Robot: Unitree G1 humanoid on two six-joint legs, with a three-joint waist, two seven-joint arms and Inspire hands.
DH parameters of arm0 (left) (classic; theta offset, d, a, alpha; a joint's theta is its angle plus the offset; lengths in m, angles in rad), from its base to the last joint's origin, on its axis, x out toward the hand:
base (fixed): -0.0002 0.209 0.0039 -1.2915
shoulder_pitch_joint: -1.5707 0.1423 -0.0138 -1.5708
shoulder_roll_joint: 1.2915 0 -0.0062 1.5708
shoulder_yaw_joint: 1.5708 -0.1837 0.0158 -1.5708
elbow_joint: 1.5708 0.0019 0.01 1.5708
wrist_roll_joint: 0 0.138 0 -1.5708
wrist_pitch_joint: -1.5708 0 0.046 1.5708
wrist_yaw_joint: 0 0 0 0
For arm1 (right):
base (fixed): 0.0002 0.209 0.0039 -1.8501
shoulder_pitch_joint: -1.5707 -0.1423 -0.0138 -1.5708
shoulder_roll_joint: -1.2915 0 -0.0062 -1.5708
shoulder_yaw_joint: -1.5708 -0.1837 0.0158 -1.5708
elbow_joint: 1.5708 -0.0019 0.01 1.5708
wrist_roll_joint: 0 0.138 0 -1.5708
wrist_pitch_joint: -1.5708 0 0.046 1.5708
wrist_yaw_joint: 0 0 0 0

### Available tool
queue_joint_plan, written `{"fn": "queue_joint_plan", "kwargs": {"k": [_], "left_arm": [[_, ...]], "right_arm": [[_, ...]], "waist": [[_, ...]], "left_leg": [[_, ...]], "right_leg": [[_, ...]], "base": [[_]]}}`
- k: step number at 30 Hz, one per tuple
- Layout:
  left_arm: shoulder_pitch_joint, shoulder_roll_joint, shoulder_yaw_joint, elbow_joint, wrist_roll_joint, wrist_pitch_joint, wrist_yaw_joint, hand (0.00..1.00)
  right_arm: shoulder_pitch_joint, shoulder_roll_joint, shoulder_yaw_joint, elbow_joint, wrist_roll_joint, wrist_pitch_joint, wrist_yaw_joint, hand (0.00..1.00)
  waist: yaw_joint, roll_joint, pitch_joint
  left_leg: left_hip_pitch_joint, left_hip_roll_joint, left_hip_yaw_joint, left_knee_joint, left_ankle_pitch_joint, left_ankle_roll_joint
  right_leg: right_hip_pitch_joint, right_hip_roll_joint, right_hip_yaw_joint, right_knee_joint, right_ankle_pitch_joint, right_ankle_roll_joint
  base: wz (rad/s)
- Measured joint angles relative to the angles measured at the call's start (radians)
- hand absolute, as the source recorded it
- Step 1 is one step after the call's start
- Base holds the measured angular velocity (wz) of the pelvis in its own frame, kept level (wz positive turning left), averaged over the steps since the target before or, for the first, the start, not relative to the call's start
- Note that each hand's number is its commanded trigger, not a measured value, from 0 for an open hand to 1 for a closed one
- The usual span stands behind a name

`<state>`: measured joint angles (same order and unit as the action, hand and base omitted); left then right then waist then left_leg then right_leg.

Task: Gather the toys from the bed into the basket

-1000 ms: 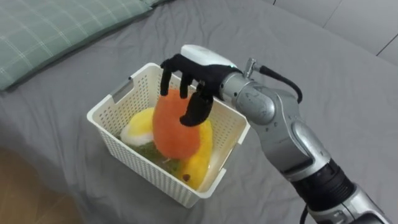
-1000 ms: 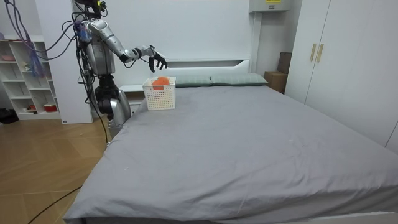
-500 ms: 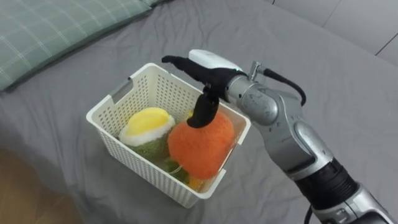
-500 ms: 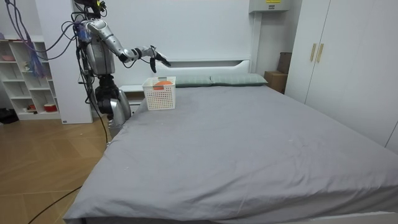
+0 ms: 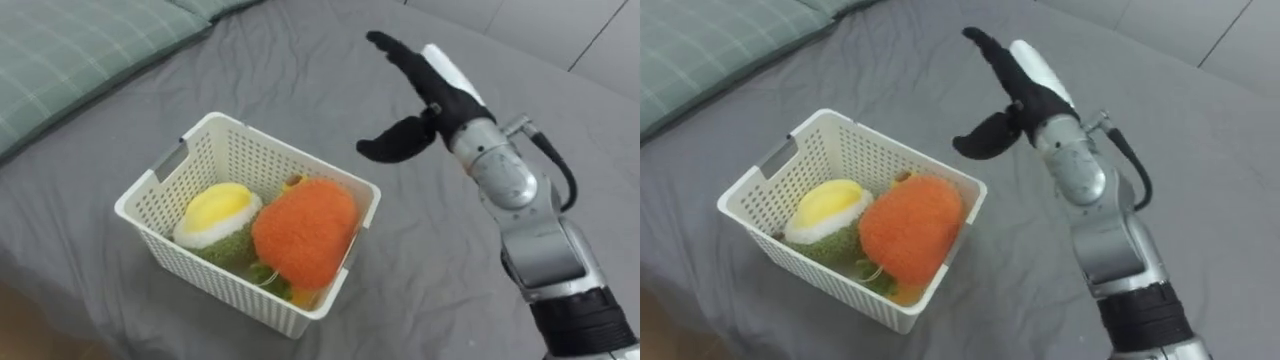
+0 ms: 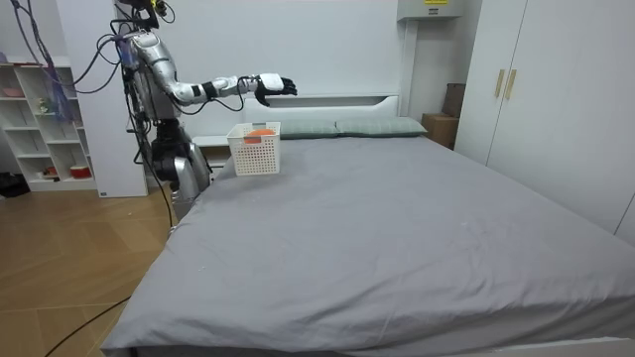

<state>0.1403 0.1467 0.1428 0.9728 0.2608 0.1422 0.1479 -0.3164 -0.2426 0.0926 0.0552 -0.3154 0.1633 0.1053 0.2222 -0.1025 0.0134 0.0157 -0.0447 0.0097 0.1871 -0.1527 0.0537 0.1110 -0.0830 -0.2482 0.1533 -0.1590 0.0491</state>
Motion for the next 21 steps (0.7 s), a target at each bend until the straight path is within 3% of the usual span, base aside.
{"fn": "queue_joint_plan", "kwargs": {"k": [2,4,8,15,21], "left_arm": [[0.021,-0.004,0.009,0.01,-0.016,-0.023,0.0,0.0],[0.039,-0.006,0.025,0.017,-0.014,-0.041,0.0,0.0],[0.058,-0.008,0.06,0.067,-0.018,-0.083,0.023,0.0],[0.098,-0.008,0.094,0.087,-0.032,-0.083,0.024,0.0],[0.115,-0.005,0.098,0.078,-0.022,-0.08,0.025,0.0]], "right_arm": [[0.047,0.0,-0.048,0.0,0.044,-0.023,-0.049,0.0],[0.08,-0.002,-0.084,0.0,0.085,-0.032,-0.085,0.0],[0.124,-0.016,-0.195,0.008,0.195,-0.079,-0.198,0.0],[0.227,-0.019,-0.324,0.041,0.384,-0.127,-0.341,0.0],[0.293,-0.019,-0.399,0.235,0.549,-0.129,-0.414,0.0]], "waist": [[-0.037,0.026,-0.0042],[-0.064,0.038,-0.0118],[-0.115,0.043,-0.0138],[-0.197,0.043,-0.0141],[-0.246,0.059,-0.0151]], "left_leg": [[0.013,0.002,0.021,-0.011,-0.001,0.001],[0.022,0.005,0.041,-0.02,-0.001,0.001],[0.034,0.015,0.075,-0.031,-0.004,0.0],[0.047,0.03,0.114,-0.032,-0.018,-0.005],[0.066,0.035,0.149,-0.036,-0.027,-0.005]], "right_leg": [[0.002,-0.001,0.004,0.0,0.0,0.0],[0.0,0.0,0.019,0.0,0.0,0.0],[-0.007,0.008,0.054,0.001,0.002,-0.002],[-0.01,0.017,0.08,0.001,0.004,-0.005],[-0.003,0.022,0.117,0.001,0.004,-0.006]], "base": [[-0.21],[-0.23],[-0.23],[-0.19],[-0.17]]}}
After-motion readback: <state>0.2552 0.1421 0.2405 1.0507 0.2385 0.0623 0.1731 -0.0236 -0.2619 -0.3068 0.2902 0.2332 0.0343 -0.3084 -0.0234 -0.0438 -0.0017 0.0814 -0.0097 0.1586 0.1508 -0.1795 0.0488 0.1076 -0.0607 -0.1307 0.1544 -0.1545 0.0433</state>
